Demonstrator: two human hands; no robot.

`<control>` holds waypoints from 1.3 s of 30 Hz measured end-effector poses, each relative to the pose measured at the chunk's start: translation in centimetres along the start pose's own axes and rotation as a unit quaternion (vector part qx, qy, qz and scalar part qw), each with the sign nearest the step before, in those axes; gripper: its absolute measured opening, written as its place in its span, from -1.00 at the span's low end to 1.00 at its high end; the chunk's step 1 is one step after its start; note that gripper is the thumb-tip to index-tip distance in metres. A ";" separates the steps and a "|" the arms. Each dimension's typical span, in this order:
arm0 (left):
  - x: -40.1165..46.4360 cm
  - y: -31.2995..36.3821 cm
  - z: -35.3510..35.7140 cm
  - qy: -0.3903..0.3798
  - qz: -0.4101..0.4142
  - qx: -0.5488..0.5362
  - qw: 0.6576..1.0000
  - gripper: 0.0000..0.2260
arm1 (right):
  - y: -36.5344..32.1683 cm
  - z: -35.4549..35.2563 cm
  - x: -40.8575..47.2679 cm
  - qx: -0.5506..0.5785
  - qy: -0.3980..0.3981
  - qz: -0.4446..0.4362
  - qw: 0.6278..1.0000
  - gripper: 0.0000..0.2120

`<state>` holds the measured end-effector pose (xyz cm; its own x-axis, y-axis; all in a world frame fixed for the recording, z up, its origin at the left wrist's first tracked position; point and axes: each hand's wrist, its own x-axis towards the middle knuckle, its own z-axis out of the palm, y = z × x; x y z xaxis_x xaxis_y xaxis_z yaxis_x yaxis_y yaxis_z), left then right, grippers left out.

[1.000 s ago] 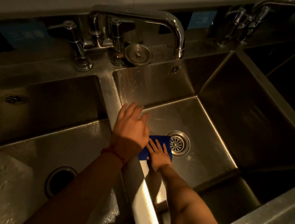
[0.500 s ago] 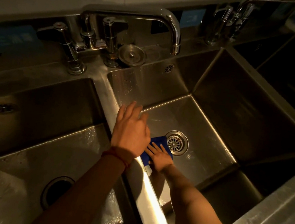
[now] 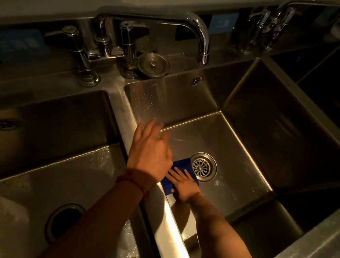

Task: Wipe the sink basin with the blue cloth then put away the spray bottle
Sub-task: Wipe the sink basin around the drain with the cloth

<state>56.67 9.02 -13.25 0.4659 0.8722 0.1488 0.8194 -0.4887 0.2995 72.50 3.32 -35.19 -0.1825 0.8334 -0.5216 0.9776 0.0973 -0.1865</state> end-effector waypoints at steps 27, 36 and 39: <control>0.2 0.1 0.0 -0.021 0.001 -0.006 1.000 -0.63 | -1.5 -1.9 3.0 0.045 0.009 0.118 0.992 -0.39; 0.1 0.1 -0.2 -0.022 -0.003 -0.006 1.000 -0.64 | -0.5 -1.0 1.5 0.053 -0.011 0.076 0.996 -0.33; 0.1 0.1 -0.3 -0.020 -0.004 -0.008 1.000 -0.64 | -0.8 0.0 0.8 0.046 -0.020 0.078 0.996 -0.34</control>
<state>56.74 9.09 -12.95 0.4718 0.8749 0.1092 0.8180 -0.4806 0.3162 71.62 3.90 -35.41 -0.0355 0.8123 -0.5822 0.9809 -0.0831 -0.1758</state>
